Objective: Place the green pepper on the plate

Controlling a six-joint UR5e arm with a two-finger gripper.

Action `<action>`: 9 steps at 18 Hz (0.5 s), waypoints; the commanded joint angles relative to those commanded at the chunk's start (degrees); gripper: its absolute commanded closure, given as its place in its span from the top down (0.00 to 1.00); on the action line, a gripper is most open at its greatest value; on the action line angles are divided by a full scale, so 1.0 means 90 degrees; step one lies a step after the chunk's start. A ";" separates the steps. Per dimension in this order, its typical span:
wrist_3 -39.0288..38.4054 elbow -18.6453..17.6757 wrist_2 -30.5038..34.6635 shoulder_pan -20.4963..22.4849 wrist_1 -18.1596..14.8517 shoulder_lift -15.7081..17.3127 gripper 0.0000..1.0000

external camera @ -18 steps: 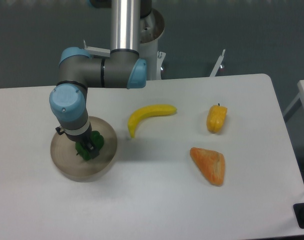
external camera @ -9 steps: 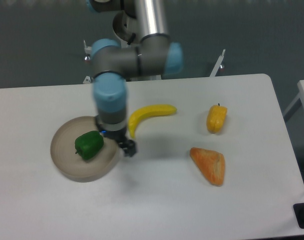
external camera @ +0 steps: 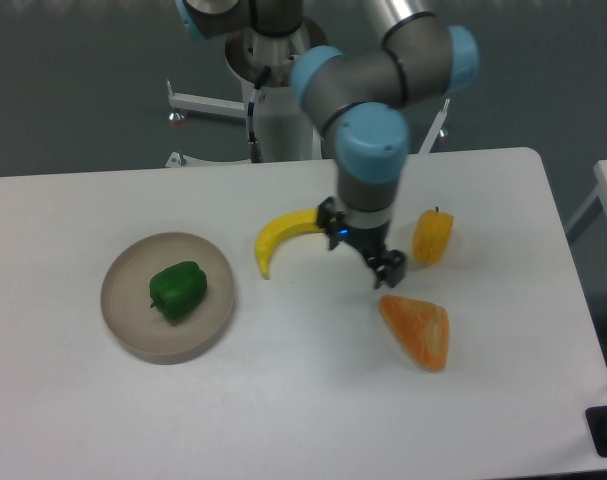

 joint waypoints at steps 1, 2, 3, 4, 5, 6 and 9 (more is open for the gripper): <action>0.0167 -0.0001 0.0000 0.0069 -0.0010 0.0020 1.00; 0.0314 0.0009 0.0000 0.0109 0.0000 0.0029 1.00; 0.0412 0.0009 0.0000 0.0196 0.0019 0.0039 1.00; 0.0587 0.0019 -0.0010 0.0323 0.0039 0.0039 1.00; 0.0763 0.0038 -0.0010 0.0401 0.0029 0.0039 1.00; 0.0900 0.0058 0.0000 0.0441 0.0020 0.0039 1.00; 0.0950 0.0058 0.0000 0.0441 0.0000 0.0039 1.00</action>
